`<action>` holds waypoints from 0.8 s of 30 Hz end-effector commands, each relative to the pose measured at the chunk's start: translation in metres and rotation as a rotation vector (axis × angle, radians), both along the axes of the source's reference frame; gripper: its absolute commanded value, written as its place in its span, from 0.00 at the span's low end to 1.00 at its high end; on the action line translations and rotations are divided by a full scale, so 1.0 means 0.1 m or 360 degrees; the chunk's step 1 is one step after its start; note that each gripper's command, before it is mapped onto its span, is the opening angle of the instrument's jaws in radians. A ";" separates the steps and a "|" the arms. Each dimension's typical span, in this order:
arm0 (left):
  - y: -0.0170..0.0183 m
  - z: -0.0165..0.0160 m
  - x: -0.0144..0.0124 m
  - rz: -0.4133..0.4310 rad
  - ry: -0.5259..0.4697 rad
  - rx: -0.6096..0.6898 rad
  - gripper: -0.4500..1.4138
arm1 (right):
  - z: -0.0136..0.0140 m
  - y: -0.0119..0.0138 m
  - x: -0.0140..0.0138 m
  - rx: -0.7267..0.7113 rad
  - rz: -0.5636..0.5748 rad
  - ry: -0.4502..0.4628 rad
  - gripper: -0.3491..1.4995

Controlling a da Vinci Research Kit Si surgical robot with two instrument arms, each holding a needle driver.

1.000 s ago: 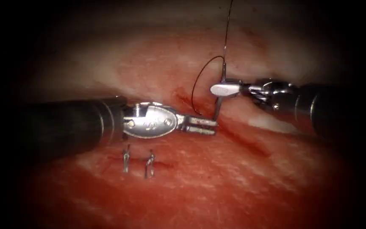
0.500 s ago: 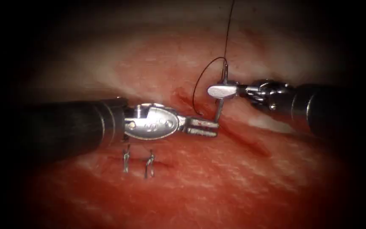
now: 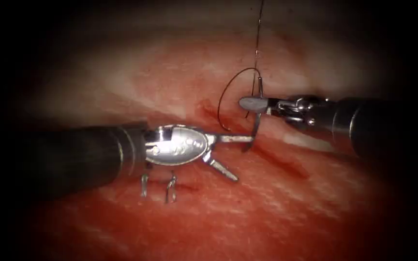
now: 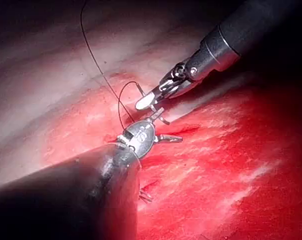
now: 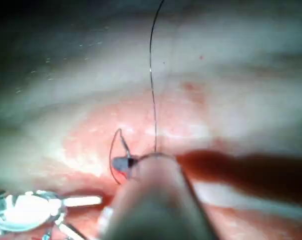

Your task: Wound Closure

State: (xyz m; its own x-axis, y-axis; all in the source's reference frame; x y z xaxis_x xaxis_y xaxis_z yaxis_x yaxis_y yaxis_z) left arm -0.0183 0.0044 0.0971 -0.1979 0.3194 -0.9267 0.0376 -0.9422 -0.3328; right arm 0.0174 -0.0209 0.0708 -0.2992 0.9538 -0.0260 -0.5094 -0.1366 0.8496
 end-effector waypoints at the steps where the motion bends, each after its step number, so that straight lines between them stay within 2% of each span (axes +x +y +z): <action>1: 0.000 0.005 -0.005 -0.0041 0.0019 0.0091 0.54 | 0.006 0.004 0.006 -0.0033 0.0013 -0.0021 0.00; 3: 0.001 0.004 -0.003 -0.0075 0.0044 0.0172 0.59 | 0.006 0.005 0.005 -0.0066 0.0013 -0.0052 0.00; 6: -0.002 0.002 0.004 -0.0076 0.0076 0.0321 0.60 | 0.008 0.007 0.005 -0.0134 0.0021 -0.0103 0.00; 8: -0.004 0.001 0.011 -0.0043 0.0131 0.0446 0.48 | 0.008 0.008 0.005 -0.0188 0.0021 -0.0127 0.00; 9: -0.005 0.000 0.017 -0.0009 0.0179 0.0523 0.24 | 0.007 0.009 0.005 -0.0221 0.0010 -0.0138 0.00; 11: -0.005 0.001 0.022 0.0008 0.0222 0.0596 0.04 | 0.006 0.009 0.005 -0.0248 0.0006 -0.0141 0.00; 12: -0.005 0.003 0.027 0.0013 0.0247 0.0640 0.00 | 0.004 0.009 0.004 -0.0290 -0.0007 -0.0150 0.00; 17: -0.001 0.017 0.036 0.0032 0.0322 0.0718 0.00 | -0.002 0.010 0.003 -0.0407 -0.0058 -0.0187 0.00; 24: 0.001 0.063 0.039 0.0093 0.0565 0.0668 0.00 | -0.007 0.008 0.003 -0.0572 -0.0118 -0.0242 0.00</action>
State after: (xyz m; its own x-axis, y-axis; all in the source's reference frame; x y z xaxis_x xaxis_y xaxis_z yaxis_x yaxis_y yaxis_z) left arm -0.0138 0.0049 0.1034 -0.5093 0.6250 -0.5915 -0.1037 -0.7270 -0.6788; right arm 0.0169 -0.0202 0.0694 -0.1951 0.8930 -0.4057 -0.6333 0.2012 0.7473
